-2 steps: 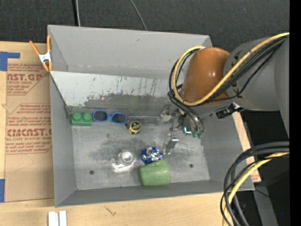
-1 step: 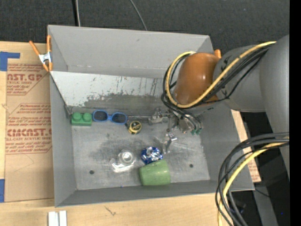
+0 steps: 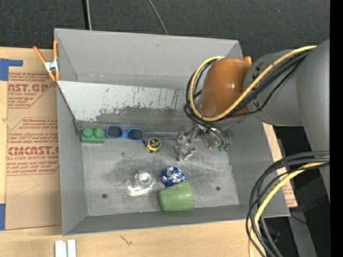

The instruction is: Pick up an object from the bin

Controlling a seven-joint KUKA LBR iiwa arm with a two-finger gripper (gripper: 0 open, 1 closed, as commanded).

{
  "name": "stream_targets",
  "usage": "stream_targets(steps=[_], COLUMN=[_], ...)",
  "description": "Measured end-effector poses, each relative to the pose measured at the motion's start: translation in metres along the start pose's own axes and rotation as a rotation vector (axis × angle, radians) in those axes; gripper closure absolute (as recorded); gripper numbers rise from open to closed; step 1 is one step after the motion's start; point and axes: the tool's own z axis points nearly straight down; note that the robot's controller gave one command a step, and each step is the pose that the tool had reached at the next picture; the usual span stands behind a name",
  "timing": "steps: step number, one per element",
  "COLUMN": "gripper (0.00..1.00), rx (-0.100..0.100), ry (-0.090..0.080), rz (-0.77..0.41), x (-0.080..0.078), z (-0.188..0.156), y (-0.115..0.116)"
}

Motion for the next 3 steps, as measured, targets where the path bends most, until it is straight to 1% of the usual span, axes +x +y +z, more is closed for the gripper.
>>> stream_targets(steps=[1,2,3], gripper=[1.0,1.0,1.0], rx=[-0.006,-0.014,-0.018], ry=[0.011,0.017,0.012], rz=[-0.38,-0.797,-1.271], x=[-0.001,0.042,0.042], z=[-0.096,-0.062,-0.041], y=[0.007,0.007,0.021])
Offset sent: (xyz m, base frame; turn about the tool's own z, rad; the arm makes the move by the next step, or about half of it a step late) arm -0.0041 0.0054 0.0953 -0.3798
